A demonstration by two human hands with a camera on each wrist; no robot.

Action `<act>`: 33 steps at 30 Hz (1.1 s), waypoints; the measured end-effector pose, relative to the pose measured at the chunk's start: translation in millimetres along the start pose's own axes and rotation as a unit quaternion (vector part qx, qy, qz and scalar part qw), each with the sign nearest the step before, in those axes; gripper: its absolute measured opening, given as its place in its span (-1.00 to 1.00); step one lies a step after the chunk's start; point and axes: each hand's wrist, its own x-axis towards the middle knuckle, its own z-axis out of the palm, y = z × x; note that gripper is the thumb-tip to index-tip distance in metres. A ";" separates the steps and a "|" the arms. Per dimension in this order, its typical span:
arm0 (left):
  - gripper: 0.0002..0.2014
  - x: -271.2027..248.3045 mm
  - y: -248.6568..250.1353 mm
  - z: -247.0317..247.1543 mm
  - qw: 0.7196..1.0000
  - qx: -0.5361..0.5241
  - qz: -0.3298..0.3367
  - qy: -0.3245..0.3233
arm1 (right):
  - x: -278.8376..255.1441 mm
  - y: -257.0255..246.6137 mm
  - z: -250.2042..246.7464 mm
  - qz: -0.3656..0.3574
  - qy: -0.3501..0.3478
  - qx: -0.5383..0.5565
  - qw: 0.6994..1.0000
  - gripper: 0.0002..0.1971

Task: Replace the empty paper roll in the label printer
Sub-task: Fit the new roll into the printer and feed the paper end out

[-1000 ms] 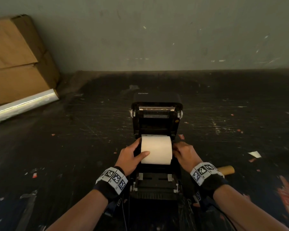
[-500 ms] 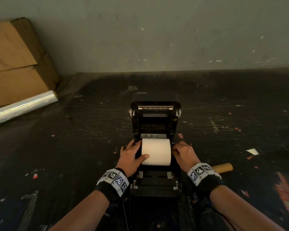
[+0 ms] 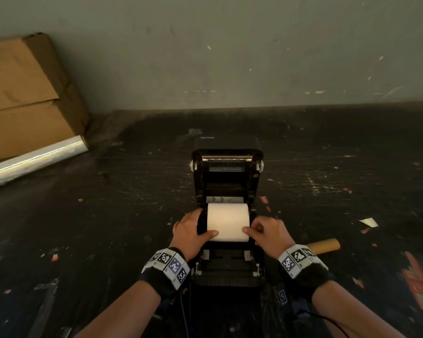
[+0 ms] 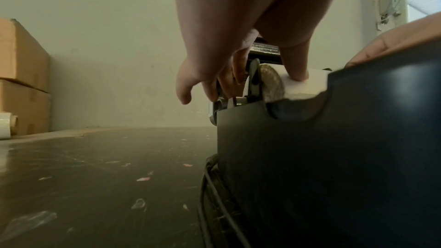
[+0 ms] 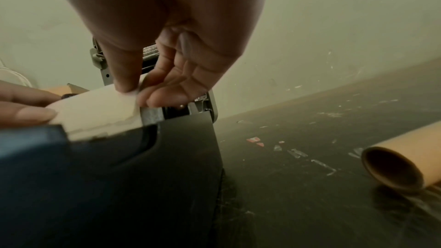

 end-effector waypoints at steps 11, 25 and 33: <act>-0.77 -8.8 12.6 -1.5 0.999 -0.023 -0.005 0.048 | -2.2 -1.2 1.6 -0.006 -0.004 -0.003 1.000 -0.84; -0.77 -6.4 10.6 -6.4 0.999 -0.036 -0.032 0.007 | -6.6 -0.8 -2.2 0.001 0.021 0.028 0.999 -0.89; -0.74 -4.0 5.7 -9.6 0.991 -0.106 -0.061 -0.063 | -6.2 1.1 -10.4 0.030 -0.126 0.064 0.990 -0.80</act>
